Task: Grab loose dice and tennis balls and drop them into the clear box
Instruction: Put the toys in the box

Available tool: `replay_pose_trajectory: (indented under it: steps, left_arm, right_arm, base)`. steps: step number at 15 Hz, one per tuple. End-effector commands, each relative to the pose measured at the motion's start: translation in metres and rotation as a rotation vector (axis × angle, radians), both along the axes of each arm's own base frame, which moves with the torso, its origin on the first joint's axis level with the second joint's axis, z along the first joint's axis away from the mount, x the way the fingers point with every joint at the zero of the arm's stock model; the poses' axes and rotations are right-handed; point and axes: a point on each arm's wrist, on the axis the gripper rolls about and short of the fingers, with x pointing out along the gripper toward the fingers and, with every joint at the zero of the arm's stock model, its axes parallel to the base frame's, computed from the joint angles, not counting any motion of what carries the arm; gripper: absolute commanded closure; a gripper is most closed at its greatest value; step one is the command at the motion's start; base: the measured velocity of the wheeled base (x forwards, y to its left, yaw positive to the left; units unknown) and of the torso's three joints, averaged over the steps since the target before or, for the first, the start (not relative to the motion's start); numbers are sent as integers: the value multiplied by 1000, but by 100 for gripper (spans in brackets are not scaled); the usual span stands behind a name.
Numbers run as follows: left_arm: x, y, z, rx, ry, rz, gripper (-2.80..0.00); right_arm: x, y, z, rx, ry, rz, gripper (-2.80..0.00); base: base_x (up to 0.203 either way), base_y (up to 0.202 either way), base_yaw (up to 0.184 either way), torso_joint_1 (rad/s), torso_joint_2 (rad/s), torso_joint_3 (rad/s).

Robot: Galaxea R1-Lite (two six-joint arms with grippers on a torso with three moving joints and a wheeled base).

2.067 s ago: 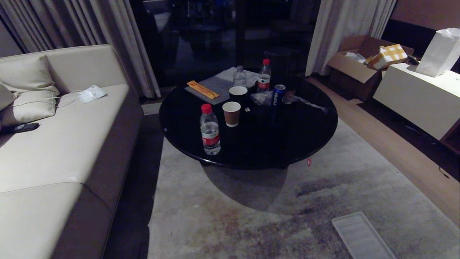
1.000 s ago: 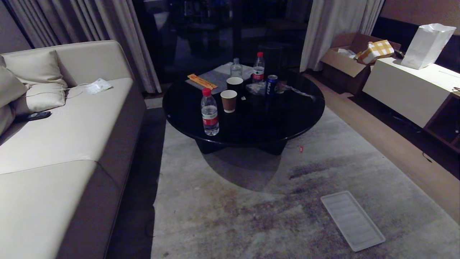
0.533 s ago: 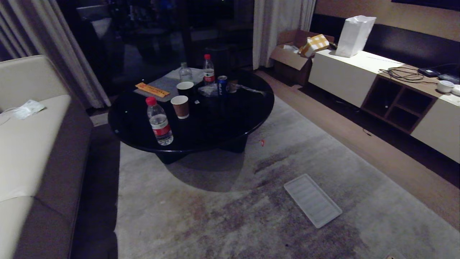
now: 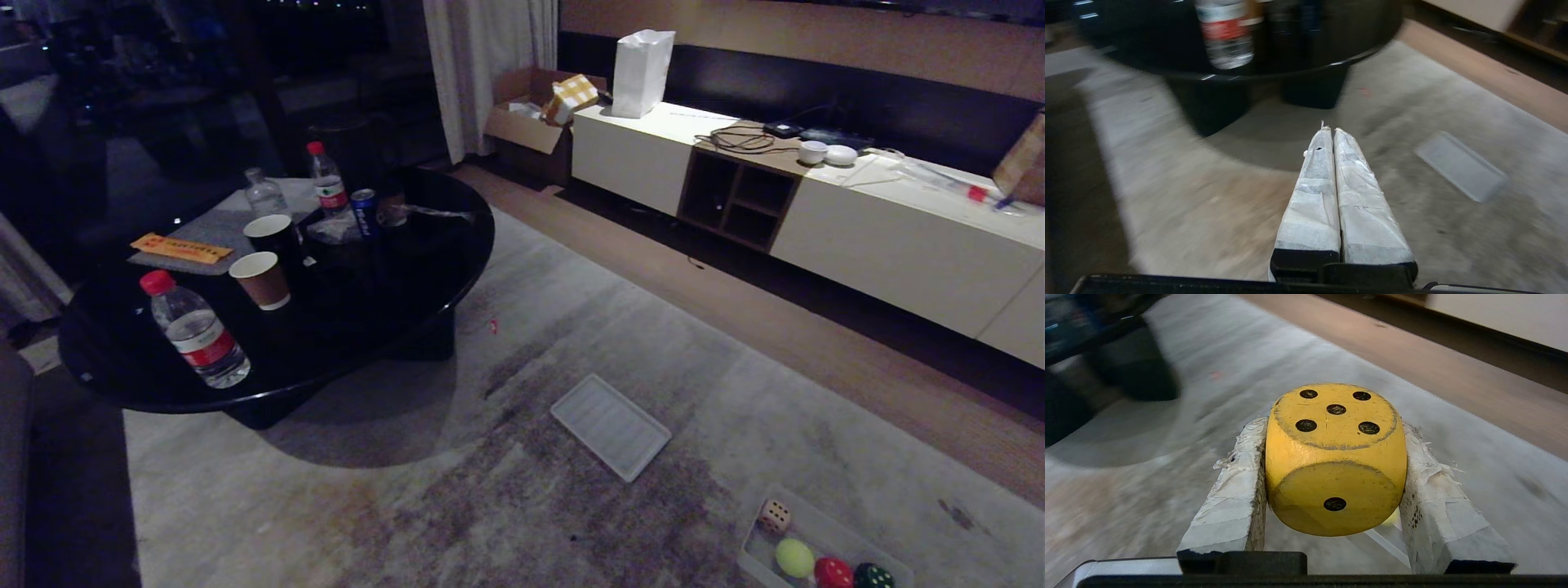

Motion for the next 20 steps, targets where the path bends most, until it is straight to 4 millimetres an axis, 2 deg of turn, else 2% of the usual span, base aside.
replay_pose_trajectory:
  steps: [1,4,10,20]
  left_arm:
    - [0,0,0,0,3,1,0]
    - [0,0,0,0,3,1,0]
    - [0,0,0,0,3,1,0]
    - [0,0,0,13,3,-6,0]
  right_arm:
    - [0,0,0,2,0,0,0]
    - [0,0,0,2,0,0,0]
    - [0,0,0,2,1,0,0]
    - [0,0,0,-1,0,2,0]
  base:
    - [0,8,-160,2,-2,6]
    - [3,4,-98,1,0,2]
    - [0,0,0,0,1,-5]
    - [0,0,0,0,3,-183]
